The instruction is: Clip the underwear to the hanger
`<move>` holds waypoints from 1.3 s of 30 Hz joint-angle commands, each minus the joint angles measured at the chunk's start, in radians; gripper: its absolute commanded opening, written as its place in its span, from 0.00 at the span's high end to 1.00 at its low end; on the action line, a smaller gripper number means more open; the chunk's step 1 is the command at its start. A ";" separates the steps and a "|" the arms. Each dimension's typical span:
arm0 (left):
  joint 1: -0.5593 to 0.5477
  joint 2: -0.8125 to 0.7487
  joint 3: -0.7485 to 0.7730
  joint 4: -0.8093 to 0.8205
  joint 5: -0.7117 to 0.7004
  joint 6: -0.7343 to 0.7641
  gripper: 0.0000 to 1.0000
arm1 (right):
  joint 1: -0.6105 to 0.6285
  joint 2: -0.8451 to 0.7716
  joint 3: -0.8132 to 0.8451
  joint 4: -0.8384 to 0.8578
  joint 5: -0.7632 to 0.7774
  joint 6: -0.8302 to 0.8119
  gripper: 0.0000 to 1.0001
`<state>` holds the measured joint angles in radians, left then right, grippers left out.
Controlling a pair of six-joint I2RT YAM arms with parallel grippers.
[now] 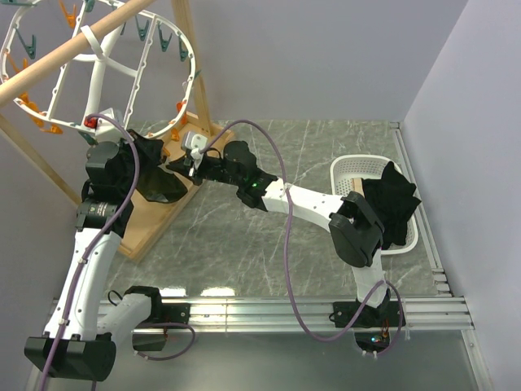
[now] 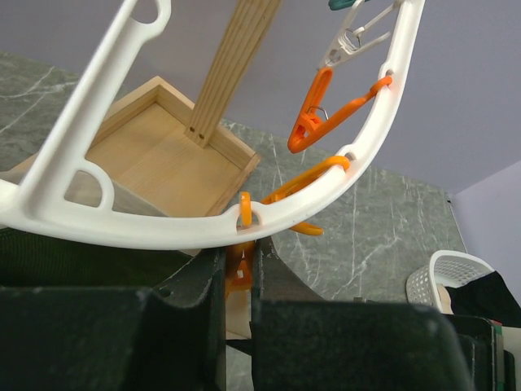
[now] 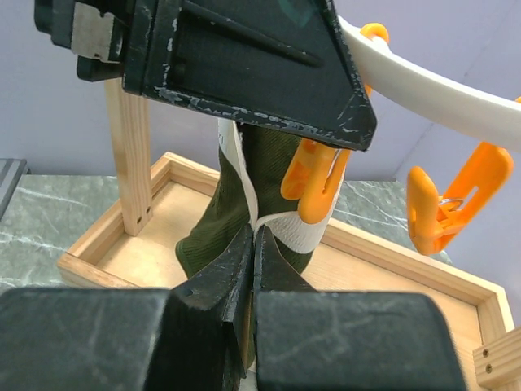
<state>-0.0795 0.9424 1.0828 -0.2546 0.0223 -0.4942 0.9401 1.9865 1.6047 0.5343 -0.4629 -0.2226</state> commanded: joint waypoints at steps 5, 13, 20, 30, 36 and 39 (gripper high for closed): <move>-0.016 0.001 -0.026 -0.055 -0.001 0.022 1.00 | 0.012 -0.072 0.035 0.020 -0.020 0.003 1.00; -0.023 0.002 -0.029 -0.067 -0.013 0.036 1.00 | 0.012 -0.068 0.064 0.013 -0.017 0.012 1.00; -0.029 0.004 -0.032 -0.075 -0.019 0.046 1.00 | 0.012 -0.066 0.081 0.004 -0.019 0.011 1.00; -0.036 0.002 -0.041 -0.077 -0.019 0.054 1.00 | 0.011 -0.071 0.104 -0.002 -0.020 0.032 1.00; -0.037 0.006 -0.038 -0.081 -0.019 0.054 1.00 | 0.011 -0.072 0.113 -0.003 -0.011 0.029 1.00; -0.037 0.006 -0.035 -0.084 -0.019 0.051 0.98 | 0.009 -0.069 0.123 -0.007 -0.011 0.029 1.00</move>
<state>-0.1055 0.9417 1.0679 -0.2398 -0.0208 -0.4561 0.9447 1.9858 1.6615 0.4965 -0.4728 -0.1989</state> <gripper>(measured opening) 0.114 0.019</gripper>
